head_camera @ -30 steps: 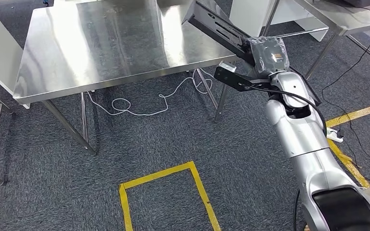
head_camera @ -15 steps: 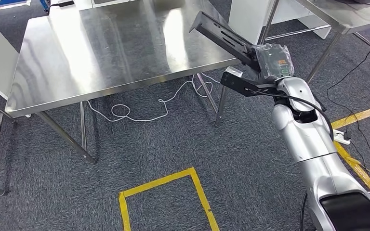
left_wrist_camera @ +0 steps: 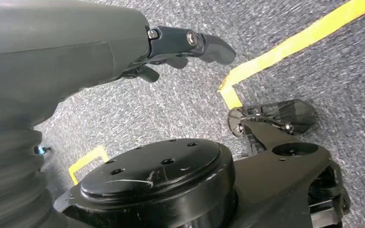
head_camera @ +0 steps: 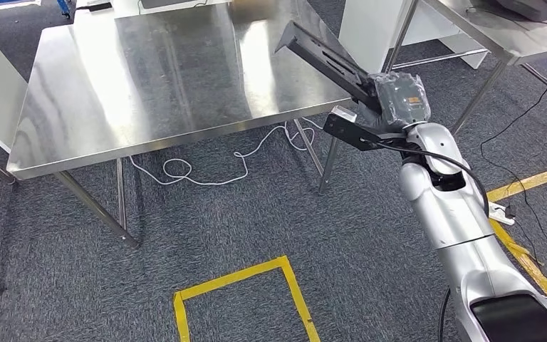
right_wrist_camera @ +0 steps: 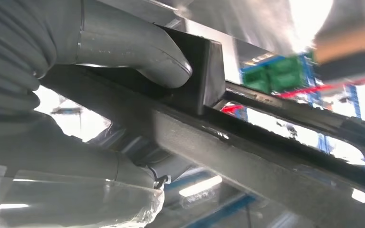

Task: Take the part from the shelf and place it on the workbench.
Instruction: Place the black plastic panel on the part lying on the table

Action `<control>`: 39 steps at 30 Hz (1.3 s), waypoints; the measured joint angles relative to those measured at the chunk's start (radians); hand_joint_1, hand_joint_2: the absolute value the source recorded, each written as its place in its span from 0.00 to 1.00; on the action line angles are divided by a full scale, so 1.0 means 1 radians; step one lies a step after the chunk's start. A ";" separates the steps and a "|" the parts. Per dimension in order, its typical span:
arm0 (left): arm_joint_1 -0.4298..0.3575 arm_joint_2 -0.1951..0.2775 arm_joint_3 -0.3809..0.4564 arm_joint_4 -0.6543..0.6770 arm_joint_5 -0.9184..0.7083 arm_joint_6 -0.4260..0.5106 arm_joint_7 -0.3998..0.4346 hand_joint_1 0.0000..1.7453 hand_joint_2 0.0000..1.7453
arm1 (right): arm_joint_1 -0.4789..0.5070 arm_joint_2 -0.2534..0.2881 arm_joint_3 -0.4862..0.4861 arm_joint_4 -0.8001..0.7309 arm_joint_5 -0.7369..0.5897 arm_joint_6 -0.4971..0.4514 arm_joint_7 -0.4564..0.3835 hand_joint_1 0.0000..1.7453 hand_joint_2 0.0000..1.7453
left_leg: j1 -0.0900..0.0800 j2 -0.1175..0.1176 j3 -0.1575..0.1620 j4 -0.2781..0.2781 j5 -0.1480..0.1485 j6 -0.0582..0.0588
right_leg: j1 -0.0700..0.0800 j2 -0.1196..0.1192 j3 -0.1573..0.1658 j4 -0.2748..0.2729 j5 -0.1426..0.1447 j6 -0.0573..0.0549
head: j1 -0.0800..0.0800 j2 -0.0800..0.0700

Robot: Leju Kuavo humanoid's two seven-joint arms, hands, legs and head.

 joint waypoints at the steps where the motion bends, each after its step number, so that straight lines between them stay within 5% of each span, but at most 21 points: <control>1: 0.000 0.000 0.001 0.000 0.000 0.001 0.000 0.00 1.00 | 0.001 0.000 -0.001 0.002 0.000 -0.005 -0.002 1.00 1.00 | 0.000 -0.001 0.005 -0.001 -0.004 0.002 | -0.001 0.000 -0.039 0.071 -0.021 -0.001 | 0.001 0.000; 3: 0.002 -0.001 0.002 0.000 0.000 0.002 0.002 0.00 1.00 | 0.007 0.001 -0.003 0.007 0.000 -0.010 -0.006 1.00 1.00 | -0.001 -0.004 0.016 0.000 -0.014 0.000 | -0.004 0.000 -0.106 0.169 -0.038 0.006 | 0.002 0.000; 4: 0.003 -0.001 0.003 0.000 0.000 0.003 0.003 0.00 1.00 | 0.010 0.002 -0.004 0.010 0.000 -0.011 -0.007 1.00 1.00 | -0.001 -0.006 0.023 0.001 -0.020 -0.002 | -0.006 0.000 -0.115 0.164 -0.021 0.015 | 0.003 0.000; 6: 0.004 -0.001 0.003 0.000 0.000 0.004 0.005 0.00 1.00 | 0.012 0.004 -0.005 0.014 0.000 -0.012 -0.008 1.00 1.00 | 0.000 -0.009 0.043 0.003 -0.038 -0.010 | -0.013 -0.003 -0.074 0.042 0.054 0.037 | 0.004 0.000; 8: 0.005 0.000 0.003 0.000 0.000 0.007 0.007 0.00 1.00 | 0.010 0.006 -0.007 0.018 0.000 -0.015 -0.008 1.00 1.00 | -0.004 -0.010 0.055 0.010 -0.060 -0.023 | -0.016 -0.003 -0.017 -0.078 0.104 0.042 | 0.004 0.000; 13: 0.006 0.004 0.004 0.000 0.000 0.010 0.008 0.00 1.00 | 0.012 0.007 -0.014 0.024 0.000 -0.020 -0.008 1.00 1.00 | -0.003 -0.007 0.054 0.032 -0.094 -0.044 | -0.017 0.003 0.009 -0.106 0.087 0.001 | -0.003 0.000; 15: 0.004 0.005 0.004 -0.001 0.000 0.009 0.008 0.00 1.00 | 0.011 0.008 -0.016 0.024 0.000 -0.021 -0.009 1.00 1.00 | 0.001 -0.006 0.007 0.126 -0.136 -0.058 | -0.019 0.004 0.019 -0.107 0.079 -0.012 | -0.006 0.000; 17: -0.001 0.005 0.004 -0.001 0.001 0.005 0.005 0.00 1.00 | 0.013 0.010 -0.017 0.025 0.000 -0.021 -0.009 1.00 1.00 | 0.004 -0.006 -0.081 0.268 -0.181 -0.067 | -0.017 0.004 0.026 -0.107 0.070 -0.019 | -0.008 0.000; 19: -0.009 0.005 0.005 -0.001 0.002 0.002 0.003 0.00 1.00 | 0.015 0.014 -0.017 0.027 0.000 -0.021 -0.010 1.00 1.00 | 0.004 -0.006 -0.129 0.322 -0.165 -0.064 | -0.014 0.005 0.040 -0.107 0.057 -0.021 | -0.008 0.000; 21: -0.011 0.005 0.005 -0.001 0.000 0.001 0.005 0.00 1.00 | 0.016 0.018 -0.017 0.029 -0.001 -0.022 -0.011 1.00 1.00 | 0.002 -0.005 -0.106 0.232 -0.071 -0.047 | -0.008 0.007 0.064 -0.108 0.041 -0.021 | -0.008 0.000; 23: -0.007 0.007 0.005 -0.001 0.000 0.001 0.008 0.00 1.00 | 0.011 0.021 -0.017 0.033 -0.004 -0.025 -0.015 1.00 1.00 | -0.006 -0.003 -0.065 0.118 0.004 -0.016 | -0.003 0.008 0.080 -0.115 0.030 -0.019 | -0.004 0.000; 25: -0.004 0.011 0.007 0.000 0.000 0.001 0.009 0.00 1.00 | 0.002 0.022 -0.016 0.040 -0.009 -0.030 -0.020 1.00 1.00 | -0.017 0.002 -0.039 0.055 0.006 0.010 | -0.003 0.007 0.087 -0.117 0.030 -0.010 | -0.002 0.000; 28: 0.000 0.011 0.009 0.000 0.000 0.003 0.009 0.00 1.00 | -0.006 0.020 -0.017 0.051 -0.019 -0.035 -0.028 1.00 1.00 | -0.018 0.005 0.002 -0.007 -0.011 0.027 | 0.004 0.006 0.084 -0.097 0.035 0.007 | -0.004 0.000; 31: 0.002 0.008 0.011 0.001 0.000 0.005 0.009 0.00 1.00 | -0.022 0.022 -0.015 0.062 -0.023 -0.040 -0.034 1.00 1.00 | -0.012 0.002 0.034 -0.017 -0.018 0.024 | 0.001 0.005 0.015 0.026 -0.015 0.006 | 0.000 0.000; 34: 0.006 0.006 0.012 0.001 0.000 0.006 0.009 0.00 1.00 | -0.025 0.022 -0.013 0.075 -0.025 -0.042 -0.035 1.00 1.00 | -0.008 -0.003 0.063 -0.016 -0.045 0.012 | -0.007 0.005 -0.095 0.163 -0.044 0.026 | 0.003 0.000; 36: 0.008 0.005 0.012 0.001 0.000 0.007 0.009 0.00 1.00 | -0.023 0.022 -0.012 0.082 -0.025 -0.042 -0.035 1.00 1.00 | -0.002 -0.006 0.096 -0.015 -0.071 -0.002 | -0.015 0.002 -0.092 0.089 0.002 0.050 | 0.004 0.000; 37: 0.010 0.005 0.012 0.001 0.000 0.008 0.009 0.00 1.00 | -0.022 0.022 -0.011 0.085 -0.025 -0.042 -0.035 1.00 1.00 | 0.000 -0.007 0.110 -0.015 -0.087 -0.010 | -0.021 -0.005 -0.075 0.017 0.051 0.066 | 0.006 0.000; 39: 0.013 0.007 0.013 0.001 0.000 0.010 0.009 0.00 1.00 | -0.024 0.023 -0.010 0.096 -0.025 -0.044 -0.035 1.00 1.00 | 0.000 -0.006 0.133 -0.012 -0.118 -0.026 | -0.023 -0.017 -0.050 -0.082 0.114 0.069 | 0.010 0.000</control>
